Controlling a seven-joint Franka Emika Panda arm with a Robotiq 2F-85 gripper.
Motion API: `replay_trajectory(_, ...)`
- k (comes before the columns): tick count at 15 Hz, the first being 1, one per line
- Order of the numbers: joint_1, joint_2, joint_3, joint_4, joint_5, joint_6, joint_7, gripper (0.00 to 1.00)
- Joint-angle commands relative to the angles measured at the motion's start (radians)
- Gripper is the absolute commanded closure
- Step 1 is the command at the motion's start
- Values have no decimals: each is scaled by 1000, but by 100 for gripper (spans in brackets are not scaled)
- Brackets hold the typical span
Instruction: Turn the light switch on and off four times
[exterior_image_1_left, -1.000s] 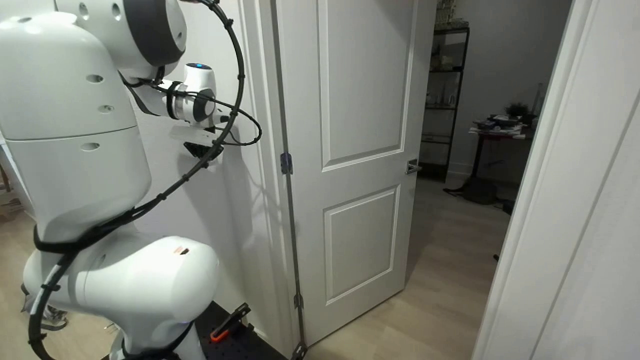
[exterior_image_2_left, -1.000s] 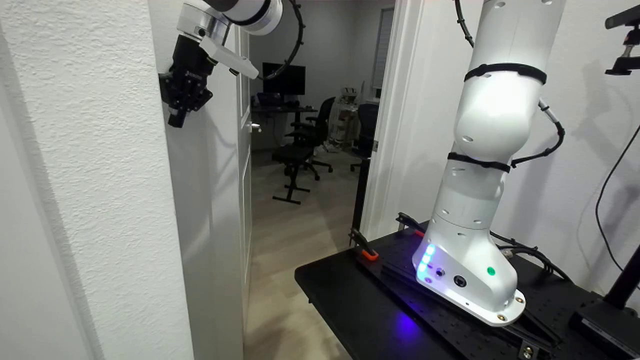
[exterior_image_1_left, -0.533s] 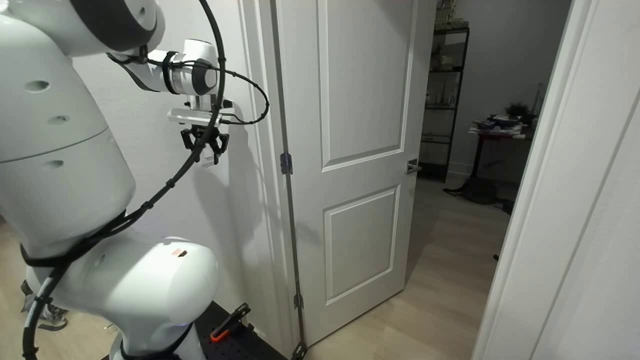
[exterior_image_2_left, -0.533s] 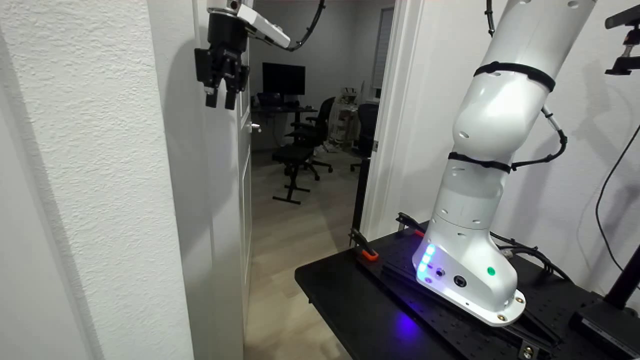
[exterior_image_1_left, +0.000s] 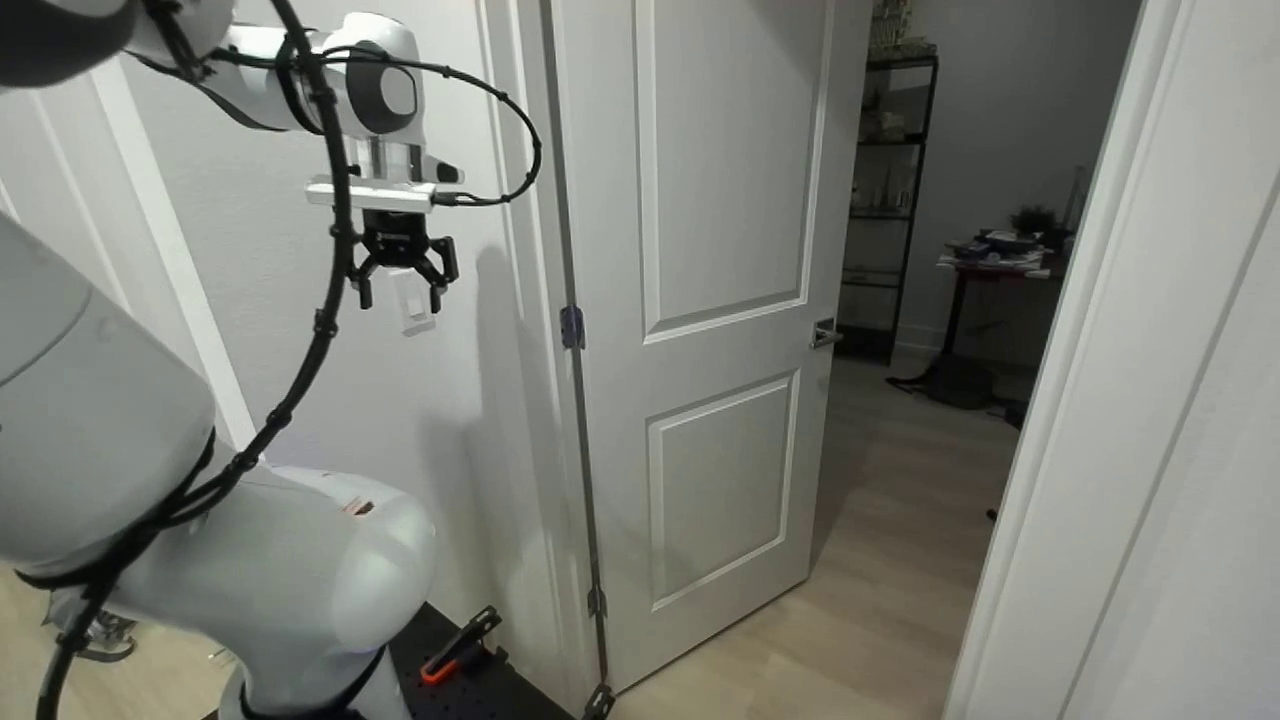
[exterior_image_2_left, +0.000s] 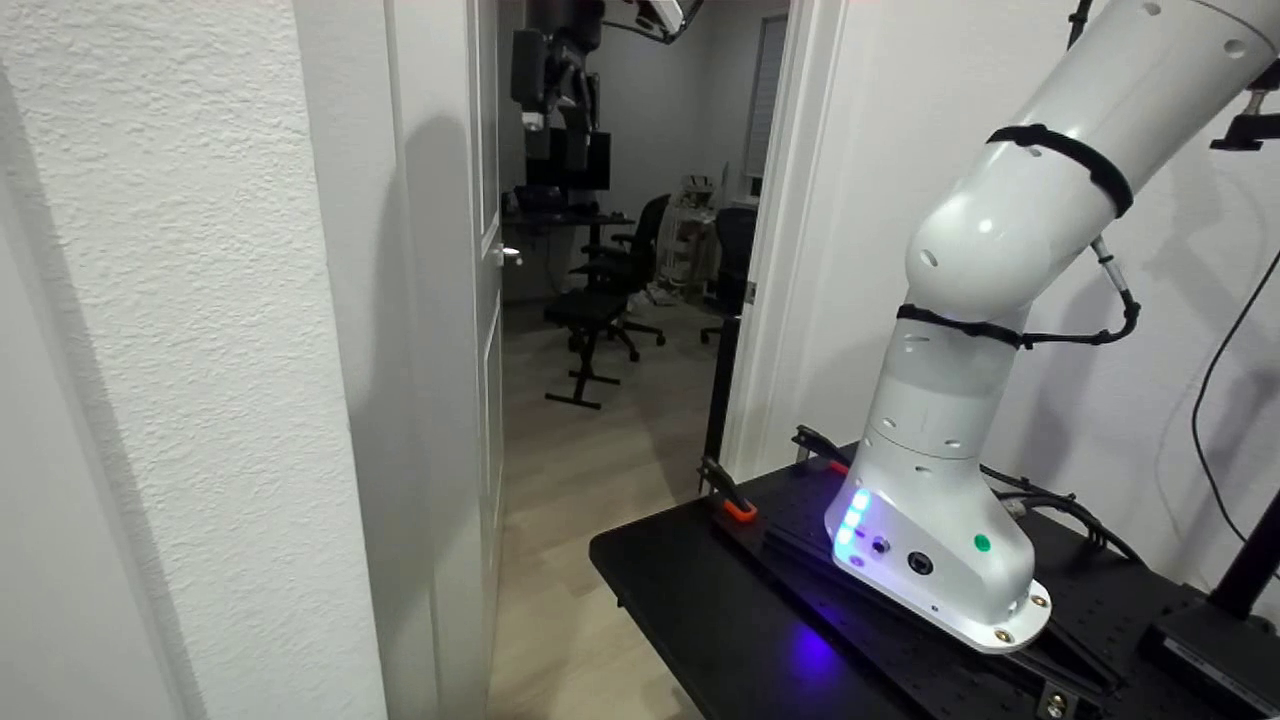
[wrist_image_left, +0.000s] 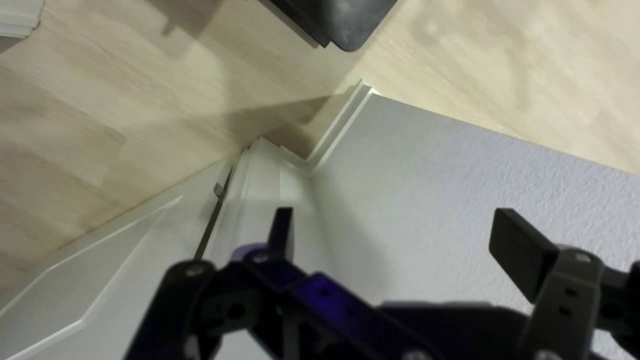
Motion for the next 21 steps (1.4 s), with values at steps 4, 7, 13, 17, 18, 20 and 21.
replay_trajectory(4, 38, -339, -50, -245, 23, 96, -152, 0)
replay_trajectory(7, 73, -479, -72, -366, 61, 191, -184, 0)
replay_trajectory(13, 157, -653, -74, -577, 126, 472, -167, 28)
replay_trajectory(17, 201, -595, -51, -558, 125, 637, -131, 54)
replay_trajectory(18, 213, -578, -47, -557, 121, 680, -125, 63)
replay_trajectory(20, 234, -538, -29, -557, 111, 764, -100, 78)
replay_trajectory(21, 242, -517, -18, -557, 105, 802, -86, 86)
